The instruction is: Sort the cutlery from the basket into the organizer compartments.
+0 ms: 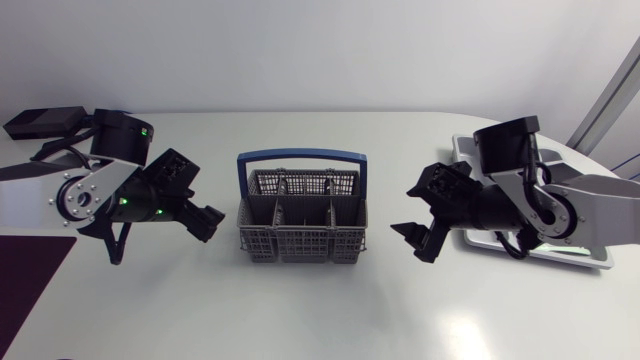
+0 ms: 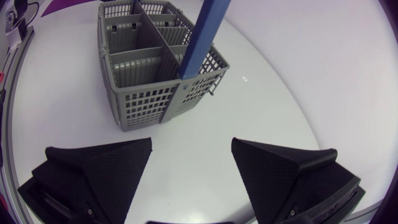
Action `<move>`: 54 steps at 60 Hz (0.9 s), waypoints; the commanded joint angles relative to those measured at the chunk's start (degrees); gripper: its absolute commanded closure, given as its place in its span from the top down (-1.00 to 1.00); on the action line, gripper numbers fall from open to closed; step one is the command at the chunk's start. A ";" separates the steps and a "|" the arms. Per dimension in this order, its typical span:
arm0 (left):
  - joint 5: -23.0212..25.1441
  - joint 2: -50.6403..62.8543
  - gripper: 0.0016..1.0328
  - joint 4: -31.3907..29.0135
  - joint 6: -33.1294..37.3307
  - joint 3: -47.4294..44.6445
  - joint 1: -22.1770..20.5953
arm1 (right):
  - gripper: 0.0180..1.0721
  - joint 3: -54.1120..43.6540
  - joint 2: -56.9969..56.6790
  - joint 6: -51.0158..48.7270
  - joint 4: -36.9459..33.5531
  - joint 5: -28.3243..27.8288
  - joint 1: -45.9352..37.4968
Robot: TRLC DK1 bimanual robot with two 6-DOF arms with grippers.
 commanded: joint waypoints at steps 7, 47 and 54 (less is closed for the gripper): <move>3.22 3.66 0.90 -0.37 1.55 0.21 0.56 | 0.76 2.52 3.10 5.50 1.15 1.05 3.33; 3.92 8.32 0.90 -0.28 -0.83 5.49 -3.48 | 0.76 8.94 12.50 9.72 4.32 6.68 6.75; 3.92 8.23 0.90 -0.37 -0.83 5.49 -3.48 | 0.76 9.55 12.77 9.72 4.32 6.76 6.75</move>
